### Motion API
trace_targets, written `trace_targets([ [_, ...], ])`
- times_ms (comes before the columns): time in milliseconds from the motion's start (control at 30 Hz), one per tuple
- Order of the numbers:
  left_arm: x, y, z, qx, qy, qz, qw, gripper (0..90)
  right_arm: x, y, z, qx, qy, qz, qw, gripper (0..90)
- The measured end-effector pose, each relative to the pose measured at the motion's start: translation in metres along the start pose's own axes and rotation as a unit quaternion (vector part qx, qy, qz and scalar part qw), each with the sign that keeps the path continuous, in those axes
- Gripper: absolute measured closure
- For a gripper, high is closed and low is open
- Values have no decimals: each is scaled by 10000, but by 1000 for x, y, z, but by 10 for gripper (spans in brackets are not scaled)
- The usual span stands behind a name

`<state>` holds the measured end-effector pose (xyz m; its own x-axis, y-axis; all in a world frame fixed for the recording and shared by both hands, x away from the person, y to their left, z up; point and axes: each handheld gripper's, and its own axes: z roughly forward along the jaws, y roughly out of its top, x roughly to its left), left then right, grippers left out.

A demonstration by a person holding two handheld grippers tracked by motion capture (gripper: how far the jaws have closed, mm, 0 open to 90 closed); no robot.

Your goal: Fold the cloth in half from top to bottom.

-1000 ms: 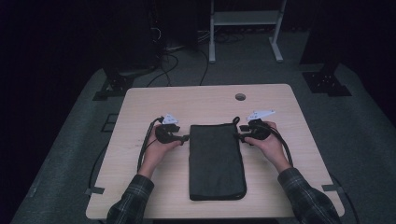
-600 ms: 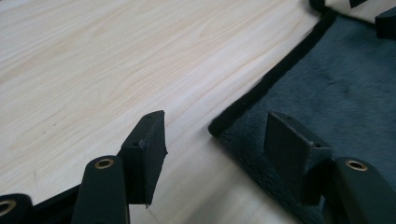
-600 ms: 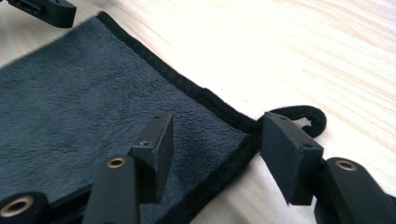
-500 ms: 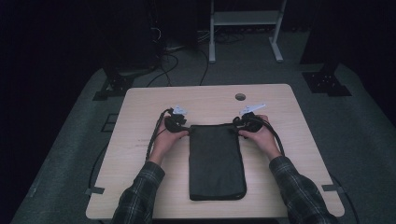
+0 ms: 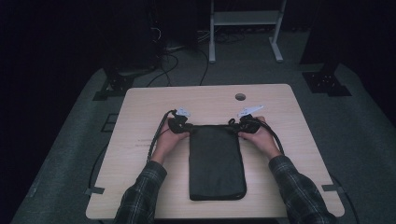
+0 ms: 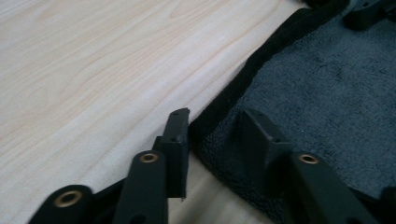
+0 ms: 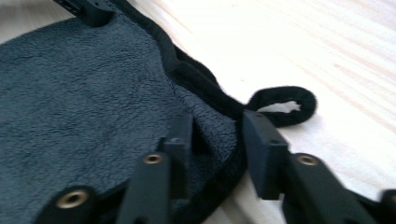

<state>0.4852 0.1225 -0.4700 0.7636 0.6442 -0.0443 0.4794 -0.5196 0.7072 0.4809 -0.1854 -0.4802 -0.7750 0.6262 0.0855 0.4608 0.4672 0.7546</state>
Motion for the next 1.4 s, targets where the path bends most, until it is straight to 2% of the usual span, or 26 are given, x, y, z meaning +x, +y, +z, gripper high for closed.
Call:
trace_targets([
  [67,-2,1,0,51,-50,-52,10000,749,2,1,0,36,40,32,10000,736],
  [133,-5,2,0,95,-13,-88,9999,797,4,2,0,100,47,102,9999,774],
  [267,-8,5,0,189,85,-29,9998,823,6,3,0,172,8,249,9995,801],
  [367,-7,5,-1,163,72,-72,9998,824,7,5,0,196,-28,321,9993,807],
  [400,-6,5,-2,138,78,-78,9998,825,6,6,0,216,-39,389,9990,809],
  [467,-3,7,-5,51,92,-120,9999,825,6,8,-1,197,-113,375,9990,811],
  [600,1,18,-13,-146,229,-97,9996,825,3,17,-3,83,-180,397,9990,811],
  [733,2,35,-26,-392,506,102,9979,822,1,34,-12,-187,-346,413,9984,810],
  [800,1,42,-32,-454,576,190,9971,822,1,42,-19,-313,-364,410,9980,810],
  [900,-2,45,-40,-550,515,263,9968,821,2,48,-28,-413,-340,336,9980,810],
  [1000,-6,42,-44,-626,375,302,9969,819,5,46,-35,-485,-304,279,9980,810],
  [1200,-18,30,-57,-665,20,190,9976,820,20,29,-44,-556,-135,184,9982,810],
  [1400,-34,15,-65,-757,-192,171,9968,820,30,12,-53,-641,63,225,9977,809],
])
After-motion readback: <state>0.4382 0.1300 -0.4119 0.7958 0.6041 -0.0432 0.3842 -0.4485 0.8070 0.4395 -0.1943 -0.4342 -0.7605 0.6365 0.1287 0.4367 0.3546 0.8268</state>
